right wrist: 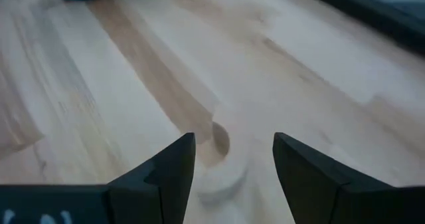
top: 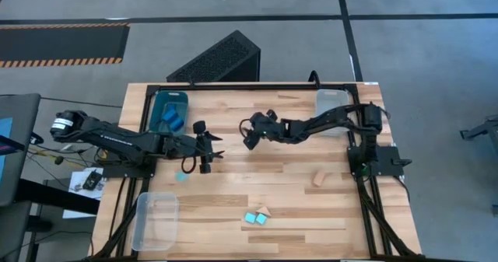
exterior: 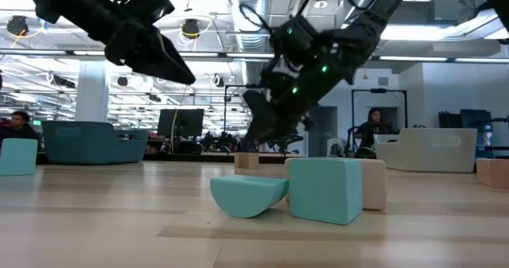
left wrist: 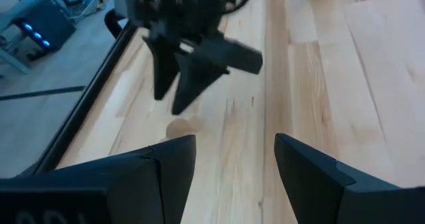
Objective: Sort & place blocks by color
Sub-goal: Put the top brown block into the transparent bin
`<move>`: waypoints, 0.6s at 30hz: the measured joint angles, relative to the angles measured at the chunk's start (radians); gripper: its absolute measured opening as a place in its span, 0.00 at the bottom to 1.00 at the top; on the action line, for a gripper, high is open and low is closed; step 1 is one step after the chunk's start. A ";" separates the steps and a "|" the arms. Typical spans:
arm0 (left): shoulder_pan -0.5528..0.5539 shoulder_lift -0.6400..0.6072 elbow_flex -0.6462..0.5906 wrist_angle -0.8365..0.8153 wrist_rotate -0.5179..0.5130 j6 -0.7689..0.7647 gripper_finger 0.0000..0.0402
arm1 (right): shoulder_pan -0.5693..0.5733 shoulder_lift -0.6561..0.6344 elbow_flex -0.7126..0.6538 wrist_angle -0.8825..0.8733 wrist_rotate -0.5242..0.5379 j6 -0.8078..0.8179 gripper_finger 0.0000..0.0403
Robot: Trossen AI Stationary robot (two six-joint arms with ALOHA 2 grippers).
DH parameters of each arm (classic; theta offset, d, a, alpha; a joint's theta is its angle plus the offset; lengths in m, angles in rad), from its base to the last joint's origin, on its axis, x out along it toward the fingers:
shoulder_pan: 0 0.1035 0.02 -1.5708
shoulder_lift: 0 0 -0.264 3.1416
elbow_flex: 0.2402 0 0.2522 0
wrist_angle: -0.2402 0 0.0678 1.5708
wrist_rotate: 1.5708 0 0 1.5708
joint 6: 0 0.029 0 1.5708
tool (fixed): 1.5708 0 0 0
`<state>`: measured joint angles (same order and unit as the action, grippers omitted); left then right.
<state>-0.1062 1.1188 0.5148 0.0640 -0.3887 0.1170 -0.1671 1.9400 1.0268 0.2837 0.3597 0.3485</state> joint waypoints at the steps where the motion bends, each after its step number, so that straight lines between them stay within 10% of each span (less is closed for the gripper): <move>1: 0.000 0.004 0.000 0.012 -0.001 -0.003 0.49 | -0.005 0.018 0.007 0.010 -0.012 0.003 0.57; 18: 0.069 0.012 0.000 0.097 -0.129 -0.124 0.49 | -0.025 0.074 0.010 0.034 -0.072 0.046 0.50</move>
<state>-0.0376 1.1309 0.5152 0.1615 -0.5177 -0.0071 -0.1926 2.0144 1.0367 0.3176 0.2877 0.3948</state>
